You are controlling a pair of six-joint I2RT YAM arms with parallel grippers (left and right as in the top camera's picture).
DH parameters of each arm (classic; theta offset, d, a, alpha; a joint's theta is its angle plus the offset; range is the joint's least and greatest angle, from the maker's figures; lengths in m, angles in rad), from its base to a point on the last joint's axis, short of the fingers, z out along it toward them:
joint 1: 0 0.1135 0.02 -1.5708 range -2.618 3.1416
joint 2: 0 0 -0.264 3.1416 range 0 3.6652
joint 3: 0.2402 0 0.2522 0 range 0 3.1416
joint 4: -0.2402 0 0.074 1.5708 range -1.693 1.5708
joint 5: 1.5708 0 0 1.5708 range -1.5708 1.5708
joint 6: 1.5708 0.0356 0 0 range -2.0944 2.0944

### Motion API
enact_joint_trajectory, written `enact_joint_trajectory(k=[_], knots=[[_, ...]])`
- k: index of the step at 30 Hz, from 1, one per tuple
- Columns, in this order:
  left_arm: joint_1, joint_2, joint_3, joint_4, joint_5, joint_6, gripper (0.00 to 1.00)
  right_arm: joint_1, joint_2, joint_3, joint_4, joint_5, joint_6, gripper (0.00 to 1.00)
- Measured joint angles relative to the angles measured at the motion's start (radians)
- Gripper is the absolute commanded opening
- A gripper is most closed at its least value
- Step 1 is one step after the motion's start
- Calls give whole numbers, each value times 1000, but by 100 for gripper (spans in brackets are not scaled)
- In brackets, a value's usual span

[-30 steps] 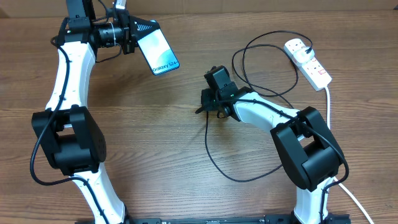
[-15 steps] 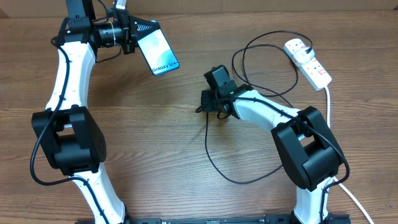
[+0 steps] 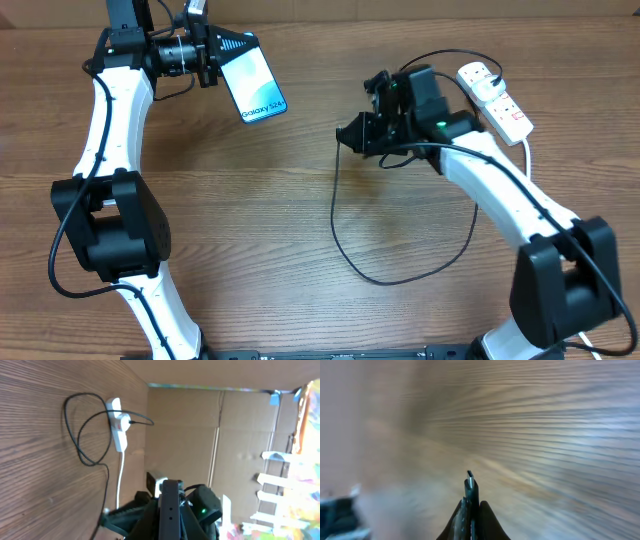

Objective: Plug charger to phone and switch on socket
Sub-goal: 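Close the right gripper on the USB-C plug and lift it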

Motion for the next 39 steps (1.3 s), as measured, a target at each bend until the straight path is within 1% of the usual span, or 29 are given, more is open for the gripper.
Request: enact_joint_trajectory(k=[3,6,8,11,15,19,21,23,26,29,33,39], knots=[[0,0,0,1,16,14,4,-3,-3,1,-9,-121,-20,4],[0,0,0,0,37,67,4,-2,-3,1,-11,-231,-37,4],[0,0,0,1,52,106,4,-2,-3,1,-21,-266,-48,4],[0,0,0,0,71,159,4,-1,-3,1,-60,-231,-61,4],[0,0,0,1,82,191,4,13,16,1,-108,-73,-63,5],[0,0,0,1,85,201,4,61,79,0,-93,106,-39,38],[0,0,0,1,85,207,5,84,101,-1,-76,174,-23,47],[0,0,0,1,86,210,4,105,122,-3,-47,239,-5,51],[0,0,0,1,87,211,4,127,143,-3,5,323,8,53],[0,0,0,1,88,211,4,147,175,-3,53,408,13,53],[4,0,0,1,89,210,4,189,233,-2,65,515,-1,48],[40,0,0,1,89,210,4,241,293,31,68,603,-33,47]])
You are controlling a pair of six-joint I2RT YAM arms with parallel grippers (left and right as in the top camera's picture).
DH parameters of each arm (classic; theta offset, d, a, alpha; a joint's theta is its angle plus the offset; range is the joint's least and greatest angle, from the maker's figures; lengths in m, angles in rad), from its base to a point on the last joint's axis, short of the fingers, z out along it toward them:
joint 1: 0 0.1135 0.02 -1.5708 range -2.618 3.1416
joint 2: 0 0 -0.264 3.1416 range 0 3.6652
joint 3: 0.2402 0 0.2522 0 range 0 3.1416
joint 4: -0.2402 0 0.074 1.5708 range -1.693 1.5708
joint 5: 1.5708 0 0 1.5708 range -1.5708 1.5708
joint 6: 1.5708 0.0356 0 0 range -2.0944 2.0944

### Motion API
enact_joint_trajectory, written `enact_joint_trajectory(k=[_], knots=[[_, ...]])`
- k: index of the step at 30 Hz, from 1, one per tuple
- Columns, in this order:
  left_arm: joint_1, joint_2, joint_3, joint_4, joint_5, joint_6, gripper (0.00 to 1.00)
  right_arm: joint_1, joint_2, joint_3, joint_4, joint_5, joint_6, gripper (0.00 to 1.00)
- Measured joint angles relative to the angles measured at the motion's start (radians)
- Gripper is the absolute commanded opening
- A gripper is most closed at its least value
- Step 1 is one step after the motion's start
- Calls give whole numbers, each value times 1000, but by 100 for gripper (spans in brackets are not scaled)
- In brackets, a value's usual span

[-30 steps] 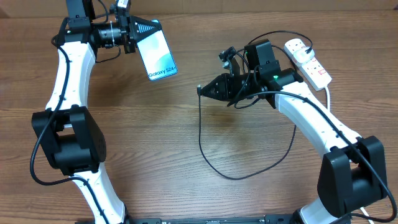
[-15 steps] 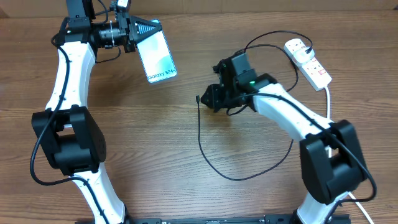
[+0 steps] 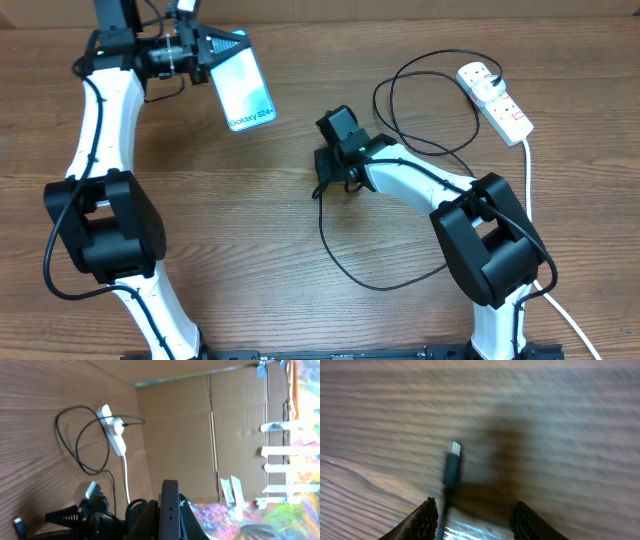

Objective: Plug charger to phone and switch on socket
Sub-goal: 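Close the right gripper on the USB-C plug and lift it, then carry the plug with the right gripper toward the phone's bottom port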

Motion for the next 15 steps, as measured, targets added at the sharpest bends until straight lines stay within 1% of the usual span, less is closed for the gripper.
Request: enact_joint_trajectory(k=[5,9,15], knots=[[37,0,0,0,2,0,4,6,22,21,24,27,-11,44],[43,0,0,0,3,0,4,18,42,23,53,61,-17,43],[43,0,0,0,3,0,4,78,69,37,83,170,-27,43]])
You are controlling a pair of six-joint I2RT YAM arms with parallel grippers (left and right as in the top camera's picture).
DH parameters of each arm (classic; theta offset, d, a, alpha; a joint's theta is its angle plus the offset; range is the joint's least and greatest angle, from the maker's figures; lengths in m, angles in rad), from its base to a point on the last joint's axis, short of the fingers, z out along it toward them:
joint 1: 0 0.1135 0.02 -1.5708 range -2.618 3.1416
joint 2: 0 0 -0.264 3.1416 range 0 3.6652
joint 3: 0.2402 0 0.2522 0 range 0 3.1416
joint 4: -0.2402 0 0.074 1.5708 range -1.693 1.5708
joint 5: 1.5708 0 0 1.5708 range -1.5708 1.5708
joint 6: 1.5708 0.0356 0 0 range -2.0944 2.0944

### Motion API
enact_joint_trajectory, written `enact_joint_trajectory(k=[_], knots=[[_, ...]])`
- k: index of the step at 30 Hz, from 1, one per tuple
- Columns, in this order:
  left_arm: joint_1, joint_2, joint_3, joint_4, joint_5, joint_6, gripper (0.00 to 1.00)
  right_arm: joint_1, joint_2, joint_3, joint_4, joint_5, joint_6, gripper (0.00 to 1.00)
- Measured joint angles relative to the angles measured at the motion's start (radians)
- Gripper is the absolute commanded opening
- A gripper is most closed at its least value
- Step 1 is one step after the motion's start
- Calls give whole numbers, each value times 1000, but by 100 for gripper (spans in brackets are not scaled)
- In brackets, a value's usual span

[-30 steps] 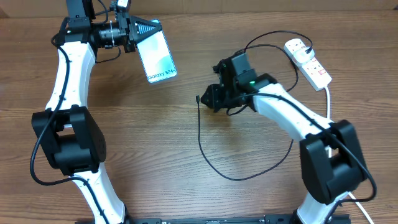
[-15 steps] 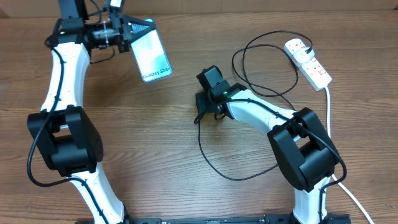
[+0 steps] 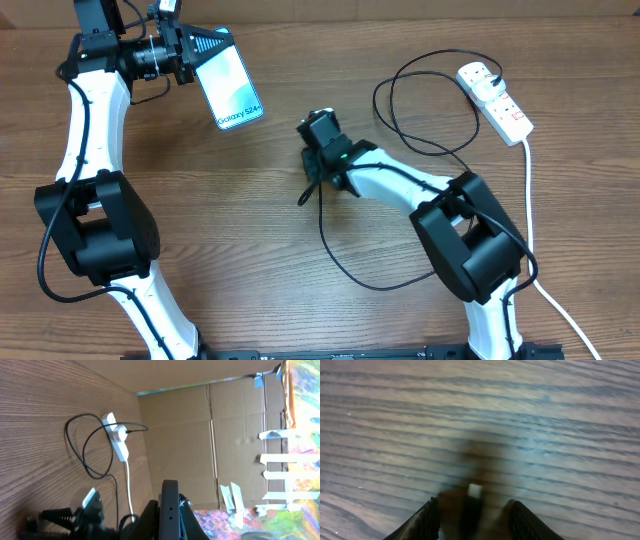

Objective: Plug charger to phone and switch on socket
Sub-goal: 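Carry the plug with the right gripper toward the phone's bottom port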

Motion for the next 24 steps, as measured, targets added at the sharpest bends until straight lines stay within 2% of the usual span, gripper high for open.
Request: enact_joint_trajectory(k=[3,9,13,16,20,24], knots=[[0,0,0,0,0,0,4,22,1,5,-24,28,16,41],[0,0,0,0,8,0,4,25,1,17,-71,45,93,25],[0,0,0,0,9,0,4,22,1,19,-73,37,119,4],[0,0,0,0,12,0,4,18,2,37,-111,16,142,4],[0,0,0,0,21,0,4,13,12,106,-260,-34,165,4],[0,0,0,0,35,-1,4,-18,15,188,-352,-180,136,4]])
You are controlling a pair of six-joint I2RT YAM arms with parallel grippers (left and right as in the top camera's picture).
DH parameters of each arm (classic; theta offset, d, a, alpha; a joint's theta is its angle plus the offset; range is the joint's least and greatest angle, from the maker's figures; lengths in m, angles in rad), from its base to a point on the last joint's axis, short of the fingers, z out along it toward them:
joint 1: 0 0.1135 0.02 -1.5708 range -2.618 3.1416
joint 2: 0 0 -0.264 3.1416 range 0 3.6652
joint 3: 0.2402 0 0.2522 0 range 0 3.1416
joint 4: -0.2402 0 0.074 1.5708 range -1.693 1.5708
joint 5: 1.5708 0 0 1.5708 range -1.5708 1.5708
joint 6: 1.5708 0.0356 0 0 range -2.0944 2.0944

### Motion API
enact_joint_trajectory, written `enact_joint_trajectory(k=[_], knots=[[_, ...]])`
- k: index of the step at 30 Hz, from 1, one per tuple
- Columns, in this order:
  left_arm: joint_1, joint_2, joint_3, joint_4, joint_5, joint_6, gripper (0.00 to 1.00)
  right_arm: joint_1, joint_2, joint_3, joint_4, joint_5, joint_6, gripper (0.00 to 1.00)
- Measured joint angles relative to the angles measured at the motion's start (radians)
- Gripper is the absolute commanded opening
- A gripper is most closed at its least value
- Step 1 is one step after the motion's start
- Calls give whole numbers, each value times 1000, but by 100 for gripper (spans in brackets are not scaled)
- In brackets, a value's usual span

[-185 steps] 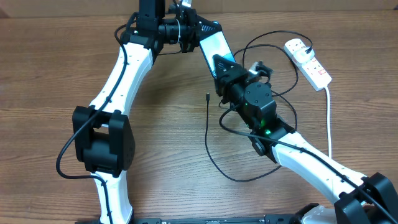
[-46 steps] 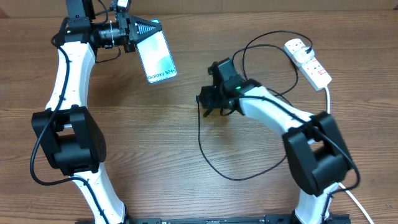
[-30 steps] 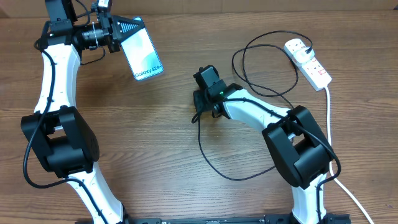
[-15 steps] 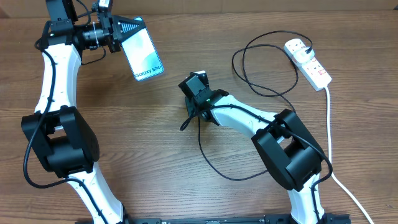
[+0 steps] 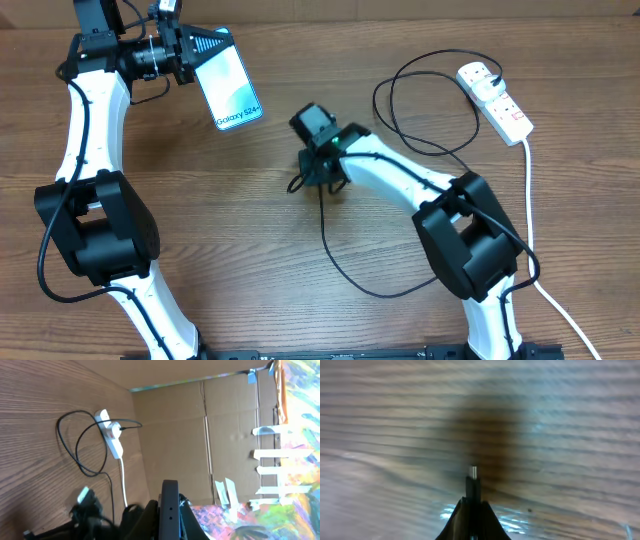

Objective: Plug charger to phone and switch on socket
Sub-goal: 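Carry the plug with the right gripper toward the phone's bottom port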

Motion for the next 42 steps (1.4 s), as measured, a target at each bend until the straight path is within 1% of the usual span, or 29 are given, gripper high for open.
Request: enact_joint_trajectory(k=[1,2,4,6,10,14,23,28,36,42], knots=[[0,0,0,0,3,0,4,-12,-2,11,1,-50,-21,4],[0,0,0,0,8,-1,4,-40,-14,16,-1,-158,-59,4],[0,0,0,0,11,-2,4,-60,-26,16,-8,-227,-81,4],[0,0,0,0,16,-2,4,-107,-59,16,-24,-362,-128,4],[0,0,0,0,18,-2,4,-170,-116,16,-42,-539,-191,4],[0,0,0,0,18,-2,4,-198,-161,17,-57,-667,-231,4],[-5,0,0,0,17,-2,4,-188,-233,17,-66,-835,-247,4],[-27,0,0,0,16,-7,4,-184,-248,18,-7,-950,-212,4],[-56,0,0,0,-10,-98,4,-166,-248,18,116,-1030,-114,4],[-57,0,0,0,-40,-138,4,-161,-248,18,132,-1073,-74,4]])
